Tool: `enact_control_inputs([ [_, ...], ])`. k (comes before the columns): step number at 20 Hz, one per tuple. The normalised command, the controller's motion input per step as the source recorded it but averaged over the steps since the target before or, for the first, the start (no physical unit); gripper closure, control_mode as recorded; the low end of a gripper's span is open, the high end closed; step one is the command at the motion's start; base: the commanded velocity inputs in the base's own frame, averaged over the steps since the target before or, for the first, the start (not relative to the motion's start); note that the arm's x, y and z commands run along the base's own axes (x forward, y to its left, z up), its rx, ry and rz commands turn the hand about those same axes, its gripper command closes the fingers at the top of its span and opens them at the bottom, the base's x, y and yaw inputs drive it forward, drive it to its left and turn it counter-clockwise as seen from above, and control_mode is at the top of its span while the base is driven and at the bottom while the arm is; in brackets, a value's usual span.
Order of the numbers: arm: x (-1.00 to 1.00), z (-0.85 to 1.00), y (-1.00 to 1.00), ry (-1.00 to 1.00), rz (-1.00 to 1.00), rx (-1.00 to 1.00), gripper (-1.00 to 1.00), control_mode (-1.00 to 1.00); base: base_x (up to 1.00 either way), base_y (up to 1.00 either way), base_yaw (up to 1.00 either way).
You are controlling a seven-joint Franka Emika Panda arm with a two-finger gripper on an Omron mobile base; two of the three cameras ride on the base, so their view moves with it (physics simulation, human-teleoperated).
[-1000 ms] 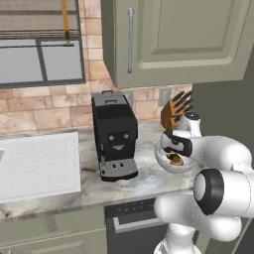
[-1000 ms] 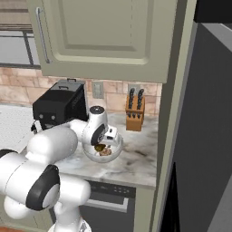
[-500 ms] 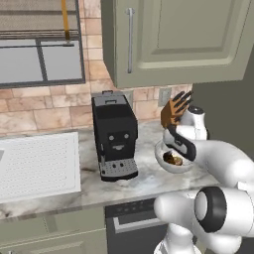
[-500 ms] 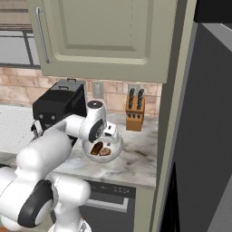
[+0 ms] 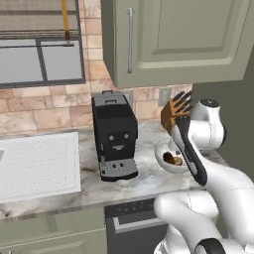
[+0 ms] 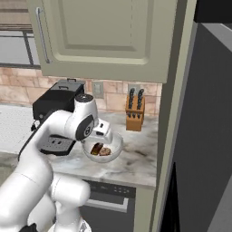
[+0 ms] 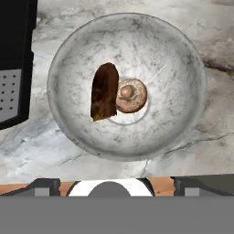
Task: Take the shrimp, sweet potato, and mushroom from the freezer and place them in the bowl on the counter.
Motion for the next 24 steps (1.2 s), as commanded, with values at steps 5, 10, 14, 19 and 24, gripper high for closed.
enact_control_inputs([
  [5, -0.65, 0.63, 0.31, 0.0, 0.03, 0.0, -1.0, -1.0, 0.0, 0.0, 0.0],
  [10, -0.52, 0.56, 0.33, -0.01, 0.03, -0.01, -1.0, -1.0, 0.0, 0.0, 0.0],
  [14, -0.21, 0.73, 0.27, -0.02, 0.0, -0.02, -1.0, -1.0, 0.0, 0.0, 0.0],
  [19, -0.21, 0.49, 0.05, 0.0, 0.0, -0.01, -1.0, -1.0, 0.0, 0.0, 0.0],
  [24, -0.36, 0.13, 0.0, 0.0, 0.0, 0.0, -1.0, -1.0, 0.0, 0.0, 0.0],
])
